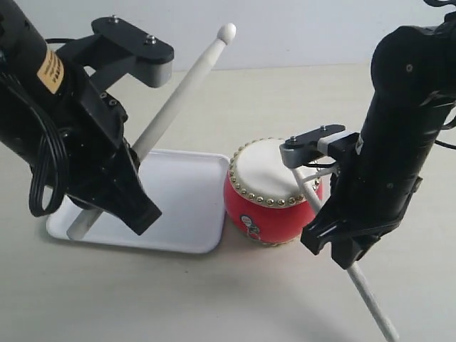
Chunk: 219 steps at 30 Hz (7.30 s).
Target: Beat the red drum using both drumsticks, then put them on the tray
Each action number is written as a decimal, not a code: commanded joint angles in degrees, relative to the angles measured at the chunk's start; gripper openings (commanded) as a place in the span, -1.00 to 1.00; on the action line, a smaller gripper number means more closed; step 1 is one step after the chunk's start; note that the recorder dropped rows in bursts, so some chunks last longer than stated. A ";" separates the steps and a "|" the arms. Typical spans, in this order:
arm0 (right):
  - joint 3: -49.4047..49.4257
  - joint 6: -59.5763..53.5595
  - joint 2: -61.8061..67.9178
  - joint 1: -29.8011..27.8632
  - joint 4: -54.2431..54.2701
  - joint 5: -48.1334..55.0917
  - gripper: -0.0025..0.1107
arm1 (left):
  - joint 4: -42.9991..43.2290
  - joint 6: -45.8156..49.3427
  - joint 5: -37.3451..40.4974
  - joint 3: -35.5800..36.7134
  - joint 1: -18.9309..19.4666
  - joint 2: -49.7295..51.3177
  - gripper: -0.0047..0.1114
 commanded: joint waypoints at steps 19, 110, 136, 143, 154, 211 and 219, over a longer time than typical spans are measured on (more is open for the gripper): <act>-4.52 -0.52 -35.15 -0.15 -2.36 4.69 -0.96 | 1.17 0.45 0.93 -4.27 -0.32 24.69 -0.92; -1.69 -2.80 -26.40 -0.15 0.00 3.81 -0.96 | 2.82 1.10 2.82 -3.51 -2.12 20.71 -0.92; -29.96 -3.93 -1.36 -0.15 6.36 9.72 -0.96 | 5.46 -2.94 -27.83 18.89 19.22 -14.19 -0.92; -34.41 -5.46 1.34 3.06 5.19 9.72 -0.96 | 5.62 -2.97 -29.62 18.89 26.19 -13.54 -0.92; -53.30 -6.58 20.03 14.81 -9.47 9.72 -0.96 | 5.15 -3.67 -29.50 18.89 37.31 -13.18 -0.92; -70.75 -19.46 48.44 15.85 -13.47 1.64 -0.96 | 4.63 -0.48 -31.88 19.30 41.38 -13.18 -0.92; -70.75 -19.46 49.51 15.85 -13.88 3.45 -0.96 | 3.31 1.10 -32.27 19.46 41.38 -13.02 -0.92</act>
